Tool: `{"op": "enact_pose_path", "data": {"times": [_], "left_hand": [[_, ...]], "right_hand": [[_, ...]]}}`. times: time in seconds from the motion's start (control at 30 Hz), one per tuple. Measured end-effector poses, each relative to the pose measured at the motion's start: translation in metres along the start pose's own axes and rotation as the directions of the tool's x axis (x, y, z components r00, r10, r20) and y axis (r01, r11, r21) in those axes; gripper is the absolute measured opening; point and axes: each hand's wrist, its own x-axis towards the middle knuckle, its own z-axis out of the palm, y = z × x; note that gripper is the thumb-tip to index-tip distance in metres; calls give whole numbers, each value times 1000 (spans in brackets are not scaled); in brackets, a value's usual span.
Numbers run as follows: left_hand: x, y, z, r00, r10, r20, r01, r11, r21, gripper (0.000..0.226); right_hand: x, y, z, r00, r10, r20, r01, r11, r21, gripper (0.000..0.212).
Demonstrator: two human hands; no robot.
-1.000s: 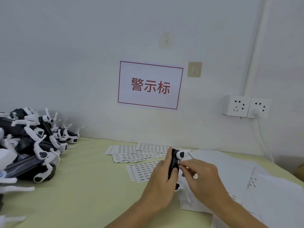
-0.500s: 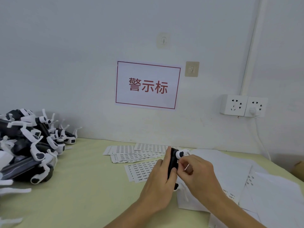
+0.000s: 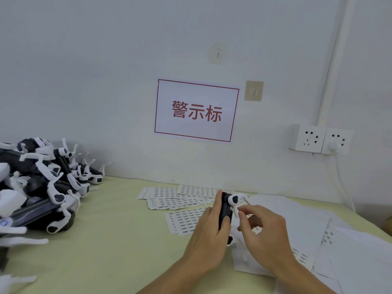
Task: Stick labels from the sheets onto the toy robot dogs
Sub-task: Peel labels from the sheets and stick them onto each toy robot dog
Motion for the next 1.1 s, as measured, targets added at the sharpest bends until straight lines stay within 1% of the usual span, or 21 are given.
{"op": "enact_pose_path", "data": {"times": [0.13,0.23,0.3,0.43,0.6,0.87,1.0,1.1], "left_hand": [[-1,0,0,1000,-5,-3,5,1000,20,61],[-4,2,1,1000,22,19,-23,996,87,63],[-4,3,1,999,39,20,-41,992,116,63],[-4,3,0,999,47,20,-49,992,113,62],[-3,2,0,999,40,23,-41,996,78,62],[-3,2,0,999,27,20,-28,999,47,63],[-3,4,1,1000,13,26,-14,1000,20,64],[-3,5,1,1000,-8,28,8,1000,7,64]], "right_hand": [[-1,0,3,999,-45,-2,45,997,-55,19],[1,-2,5,992,-122,-32,118,988,-103,12],[2,-3,4,988,-152,-36,146,982,-119,12],[3,-4,5,994,-101,-43,94,986,-136,20],[3,-7,9,995,-42,-92,32,994,-108,20],[1,-6,13,992,22,-124,-37,992,-122,21],[-1,-7,15,989,78,-127,-92,990,-105,23],[-1,-12,15,985,119,-127,-129,989,-77,34]]}}
